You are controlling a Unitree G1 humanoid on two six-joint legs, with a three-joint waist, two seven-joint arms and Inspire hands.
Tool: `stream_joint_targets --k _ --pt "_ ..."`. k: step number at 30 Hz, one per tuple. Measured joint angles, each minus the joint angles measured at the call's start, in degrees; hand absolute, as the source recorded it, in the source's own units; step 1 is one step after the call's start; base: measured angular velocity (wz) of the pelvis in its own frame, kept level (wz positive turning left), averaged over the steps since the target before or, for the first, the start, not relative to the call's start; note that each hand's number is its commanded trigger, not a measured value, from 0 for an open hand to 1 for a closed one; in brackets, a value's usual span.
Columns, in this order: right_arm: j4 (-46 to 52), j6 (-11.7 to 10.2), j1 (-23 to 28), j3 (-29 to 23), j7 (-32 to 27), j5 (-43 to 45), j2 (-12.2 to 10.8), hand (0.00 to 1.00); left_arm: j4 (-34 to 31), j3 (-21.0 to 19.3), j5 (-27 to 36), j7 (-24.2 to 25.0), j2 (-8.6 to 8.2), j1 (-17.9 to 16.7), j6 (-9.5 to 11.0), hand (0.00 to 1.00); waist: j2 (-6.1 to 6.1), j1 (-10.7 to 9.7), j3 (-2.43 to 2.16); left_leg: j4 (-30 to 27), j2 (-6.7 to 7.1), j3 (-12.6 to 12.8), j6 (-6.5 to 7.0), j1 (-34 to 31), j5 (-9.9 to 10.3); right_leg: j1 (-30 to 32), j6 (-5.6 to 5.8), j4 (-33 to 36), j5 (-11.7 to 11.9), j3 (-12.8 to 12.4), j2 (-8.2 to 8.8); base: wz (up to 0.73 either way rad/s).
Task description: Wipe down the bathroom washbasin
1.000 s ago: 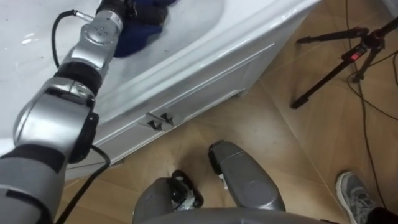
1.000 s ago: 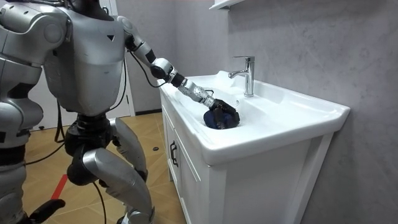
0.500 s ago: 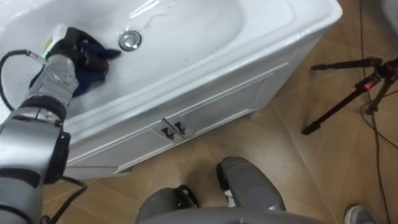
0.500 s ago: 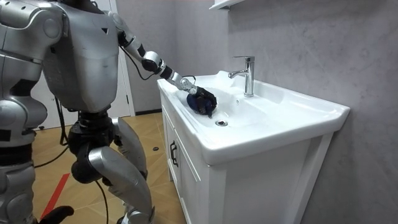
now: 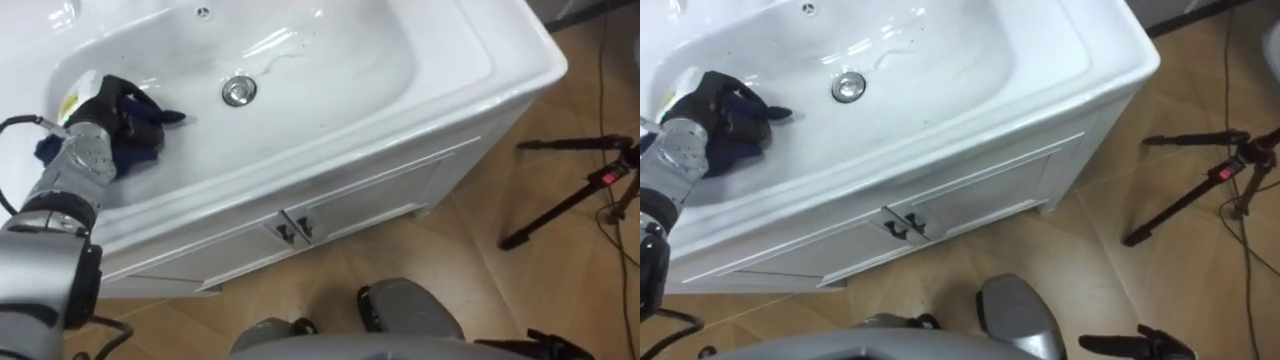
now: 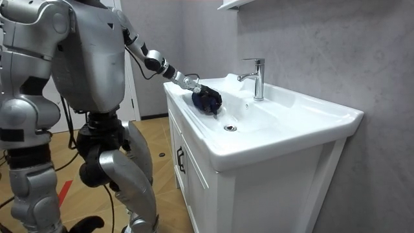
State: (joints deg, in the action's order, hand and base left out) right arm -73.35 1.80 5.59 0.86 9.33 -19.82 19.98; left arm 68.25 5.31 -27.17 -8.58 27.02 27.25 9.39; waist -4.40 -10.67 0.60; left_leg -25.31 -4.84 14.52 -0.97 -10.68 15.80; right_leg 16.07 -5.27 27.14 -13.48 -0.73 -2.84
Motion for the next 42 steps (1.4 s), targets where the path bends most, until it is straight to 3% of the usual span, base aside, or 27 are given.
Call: stream_joint_targets --k 5,8,12,17,24,34,36,42 --pt "2.1 -1.2 -1.6 -1.1 -2.3 0.5 -2.2 0.0 -2.4 -0.9 0.0 0.1 -2.03 -2.7 -0.2 1.0 -1.31 1.7 -0.74 1.8 -0.39 -0.6 -0.2 3.3 -0.1 -4.3 -0.34 -3.4 0.4 0.9 -0.57 0.04" --pt "2.3 -2.2 -2.8 -1.0 -2.4 0.1 -3.4 0.0 -6.4 -0.9 -0.1 -0.1 -3.01 -6.0 -0.3 1.0 -1.84 1.9 -0.95 4.2 -0.13 -1.3 -0.85 5.6 -0.5 -6.7 -0.44 -4.9 0.4 2.3 -0.35 0.22" --pt "1.6 -3.2 -2.5 -0.8 -2.2 0.4 -4.0 0.0 -14.4 -0.9 -1.3 -1.0 -3.51 -9.2 -1.4 1.0 -1.6 2.2 -0.8 5.9 0.22 -3.7 -1.27 7.4 -0.8 -9.2 -0.55 -7.0 0.3 4.0 -0.18 0.29" --pt "1.6 -3.5 -0.6 1.4 -2.3 1.7 -4.2 0.0 -22.1 -0.8 -1.8 -3.4 -3.95 -9.6 -3.0 1.0 -1.11 3.2 -0.43 6.6 0.52 -5.6 -1.31 8.3 -0.9 -11.8 -0.43 -9.5 0.4 5.8 0.02 0.22" --pt "2.1 -4.8 -0.1 2.4 -2.2 3.4 -4.6 0.0 -38.6 -0.8 -2.2 -10.8 -3.99 -10.3 -2.2 1.0 -1.2 4.7 -0.26 8.3 1.06 -7.3 -1.21 10.0 -1.1 -15.2 -0.15 -11.7 0.6 8.0 0.34 0.15" --pt "1.6 -4.9 0.1 1.7 -1.1 6.7 -5.1 0.0 -49.1 -2.0 -7.4 -15.8 -3.97 -12.4 -1.9 1.0 -1.22 5.4 -0.14 10.2 1.6 -8.7 -1.22 13.7 -1.2 -19.9 0.08 -14.6 0.5 8.9 0.55 0.07" --pt "1.7 -4.8 0.2 1.7 -0.6 6.7 -5.1 0.0 -51.7 -2.9 -7.3 -16.3 -3.98 -14.4 -1.9 1.0 -1.35 5.5 -0.14 10.8 1.58 -8.6 -1.22 14.5 -1.2 -20.2 0.08 -14.7 0.5 8.9 0.48 -0.09" --pt "1.7 -4.2 1.3 1.6 -0.4 7.0 -4.8 0.0 -52.7 -3.0 -7.3 -17.4 -3.83 -16.4 -2.1 1.0 -1.61 6.3 -0.15 10.9 1.64 -8.7 -1.22 14.5 -1.2 -20.1 0.09 -14.6 0.5 8.9 0.54 -0.01"
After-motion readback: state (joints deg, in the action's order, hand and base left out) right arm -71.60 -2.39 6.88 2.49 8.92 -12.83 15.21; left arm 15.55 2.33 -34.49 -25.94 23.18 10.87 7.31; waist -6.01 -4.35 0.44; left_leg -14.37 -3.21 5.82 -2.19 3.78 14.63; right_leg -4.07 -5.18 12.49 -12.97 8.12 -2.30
